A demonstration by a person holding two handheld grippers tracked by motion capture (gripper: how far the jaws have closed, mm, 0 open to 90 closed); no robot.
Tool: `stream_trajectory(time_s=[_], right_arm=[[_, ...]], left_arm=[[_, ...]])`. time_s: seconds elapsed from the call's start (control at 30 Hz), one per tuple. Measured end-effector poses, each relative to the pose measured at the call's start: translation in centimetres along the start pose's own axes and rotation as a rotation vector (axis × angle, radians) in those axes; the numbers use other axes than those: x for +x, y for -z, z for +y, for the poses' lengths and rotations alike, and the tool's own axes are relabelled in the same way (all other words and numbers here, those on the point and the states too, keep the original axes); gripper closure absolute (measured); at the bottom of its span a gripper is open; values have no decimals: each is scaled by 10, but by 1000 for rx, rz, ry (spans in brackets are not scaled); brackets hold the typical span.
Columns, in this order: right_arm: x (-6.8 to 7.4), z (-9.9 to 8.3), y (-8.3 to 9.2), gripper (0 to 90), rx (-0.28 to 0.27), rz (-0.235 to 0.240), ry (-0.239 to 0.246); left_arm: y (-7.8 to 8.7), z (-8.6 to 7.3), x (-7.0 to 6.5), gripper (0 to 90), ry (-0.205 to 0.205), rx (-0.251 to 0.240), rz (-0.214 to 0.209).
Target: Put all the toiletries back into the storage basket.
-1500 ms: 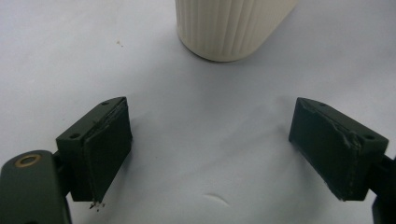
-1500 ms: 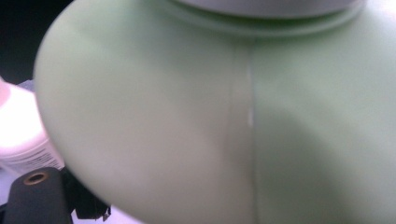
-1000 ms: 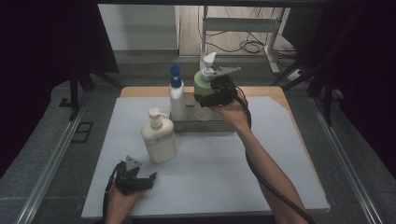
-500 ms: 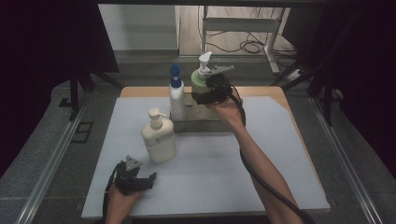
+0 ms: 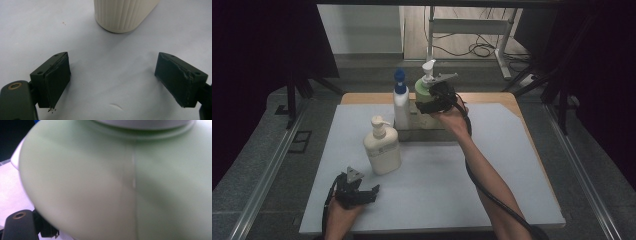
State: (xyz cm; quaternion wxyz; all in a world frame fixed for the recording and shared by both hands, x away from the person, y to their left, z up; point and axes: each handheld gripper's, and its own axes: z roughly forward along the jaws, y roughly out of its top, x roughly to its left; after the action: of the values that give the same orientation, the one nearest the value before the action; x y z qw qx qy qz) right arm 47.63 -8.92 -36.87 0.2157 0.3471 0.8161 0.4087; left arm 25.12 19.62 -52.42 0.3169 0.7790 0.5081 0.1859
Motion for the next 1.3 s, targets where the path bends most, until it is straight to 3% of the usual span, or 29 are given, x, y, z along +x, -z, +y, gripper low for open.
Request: stream_trajectory(time_s=[1.3], right_arm=[[2, -30, -32, 116, 110, 45, -21]], left_arm=[[0, 0, 0, 129, -3, 4, 0]])
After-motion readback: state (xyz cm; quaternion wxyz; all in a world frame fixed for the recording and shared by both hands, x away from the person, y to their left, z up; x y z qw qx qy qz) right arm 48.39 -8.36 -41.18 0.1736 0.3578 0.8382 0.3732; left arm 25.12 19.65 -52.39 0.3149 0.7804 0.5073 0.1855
